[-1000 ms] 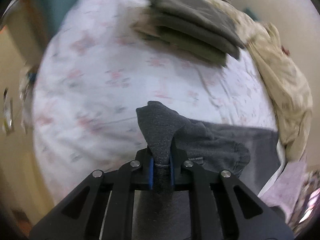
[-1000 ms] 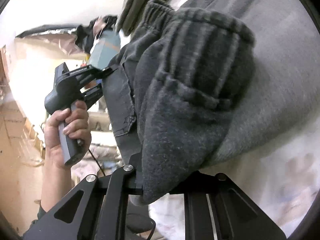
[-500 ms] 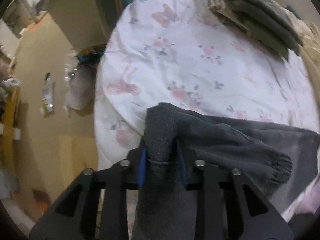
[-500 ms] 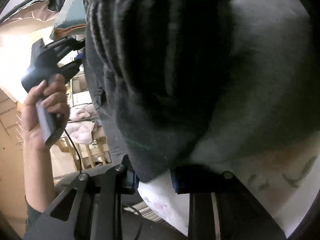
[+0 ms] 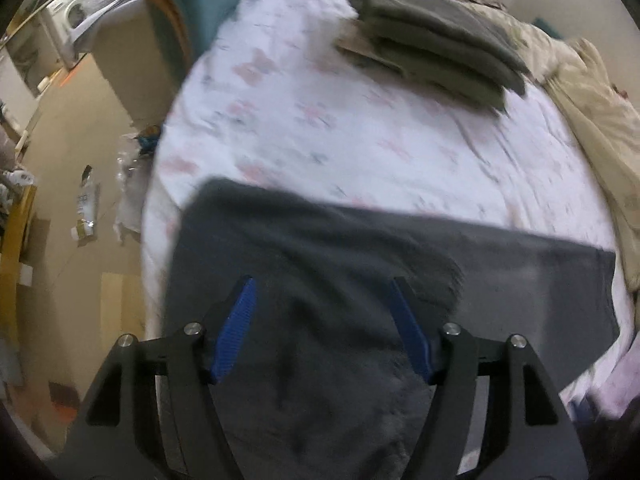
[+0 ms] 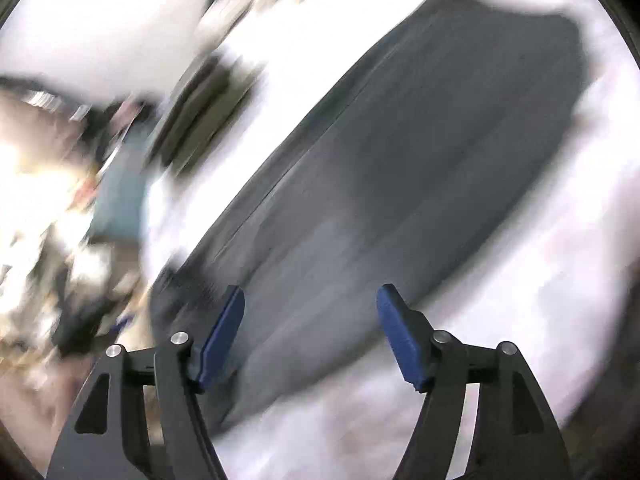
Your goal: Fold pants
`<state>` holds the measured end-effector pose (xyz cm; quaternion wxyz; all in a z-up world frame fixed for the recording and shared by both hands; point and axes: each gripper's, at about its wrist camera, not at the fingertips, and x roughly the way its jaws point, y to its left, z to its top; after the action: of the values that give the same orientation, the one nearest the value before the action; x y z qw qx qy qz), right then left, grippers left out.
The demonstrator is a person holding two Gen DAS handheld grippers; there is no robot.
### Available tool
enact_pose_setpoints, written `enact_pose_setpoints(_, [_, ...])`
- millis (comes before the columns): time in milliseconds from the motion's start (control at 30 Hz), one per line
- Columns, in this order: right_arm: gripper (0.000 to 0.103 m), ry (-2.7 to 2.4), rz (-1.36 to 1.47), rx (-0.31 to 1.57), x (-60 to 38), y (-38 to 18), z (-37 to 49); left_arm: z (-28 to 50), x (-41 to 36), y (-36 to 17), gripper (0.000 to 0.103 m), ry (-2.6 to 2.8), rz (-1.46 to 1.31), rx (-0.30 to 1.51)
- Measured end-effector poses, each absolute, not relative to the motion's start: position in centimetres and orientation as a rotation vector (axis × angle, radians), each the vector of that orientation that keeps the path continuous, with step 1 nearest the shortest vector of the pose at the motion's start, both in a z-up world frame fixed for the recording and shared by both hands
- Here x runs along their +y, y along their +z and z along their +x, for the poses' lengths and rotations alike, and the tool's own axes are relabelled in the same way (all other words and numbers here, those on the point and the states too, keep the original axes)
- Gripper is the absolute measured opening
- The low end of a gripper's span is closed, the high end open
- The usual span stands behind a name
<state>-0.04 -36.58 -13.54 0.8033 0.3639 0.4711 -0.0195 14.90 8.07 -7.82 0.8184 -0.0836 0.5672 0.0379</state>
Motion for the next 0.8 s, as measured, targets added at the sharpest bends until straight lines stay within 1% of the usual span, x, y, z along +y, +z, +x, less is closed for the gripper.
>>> enact_pose_setpoints(67, [0.071, -0.158, 0.739, 1.031, -38.7, -14.0, 1.0, 13.8, 6.1, -8.9, 0.065, 0.048, -0.142, 1.241])
enact_pose_setpoints(200, [0.071, -0.310, 0.796, 1.069, -44.2, -16.3, 3.1, 12.7, 3.6, -10.7, 0.065, 0.030, -0.116, 1.294])
enact_pose_setpoints(333, [0.071, -0.440, 0.647, 1.103, -47.1, -17.9, 6.8, 12.1, 2.0, -12.2, 0.065, 0.016, -0.047, 1.328])
enact_pose_setpoints(367, [0.073, -0.463, 0.637, 1.114, -47.8, -18.4, 7.1, 12.0, 1.8, -12.7, 0.065, 0.008, -0.030, 1.343])
enact_pose_setpoints(400, [0.073, -0.470, 0.664, 1.122, -48.6, -18.8, 7.7, 11.9, 1.5, -13.1, 0.066, 0.001, -0.016, 1.354])
enact_pose_setpoints(433, [0.073, -0.480, 0.706, 1.129, -49.7, -19.4, 8.0, 11.9, 1.3, -13.5, 0.072, -0.011, -0.010, 1.364])
enact_pose_setpoints(467, [0.073, -0.487, 0.726, 1.133, -50.4, -19.5, 8.1, 11.9, 1.2, -13.7, 0.074, -0.021, -0.003, 1.372])
enact_pose_setpoints(667, [0.073, -0.526, 0.724, 1.112, -52.5, -19.7, 10.6, 12.0, 0.9, -14.4, 0.076, -0.028, 0.009, 1.379])
enact_pose_setpoints(733, [0.070, -0.548, 0.738, 1.098, -53.5, -19.4, 10.7, 12.0, 0.8, -14.6, 0.077, -0.030, 0.017, 1.381])
enact_pose_setpoints(800, [0.069, -0.574, 0.797, 1.055, -55.8, -19.1, 9.9, 12.0, 0.6, -14.5, 0.077, -0.031, 0.022, 1.382])
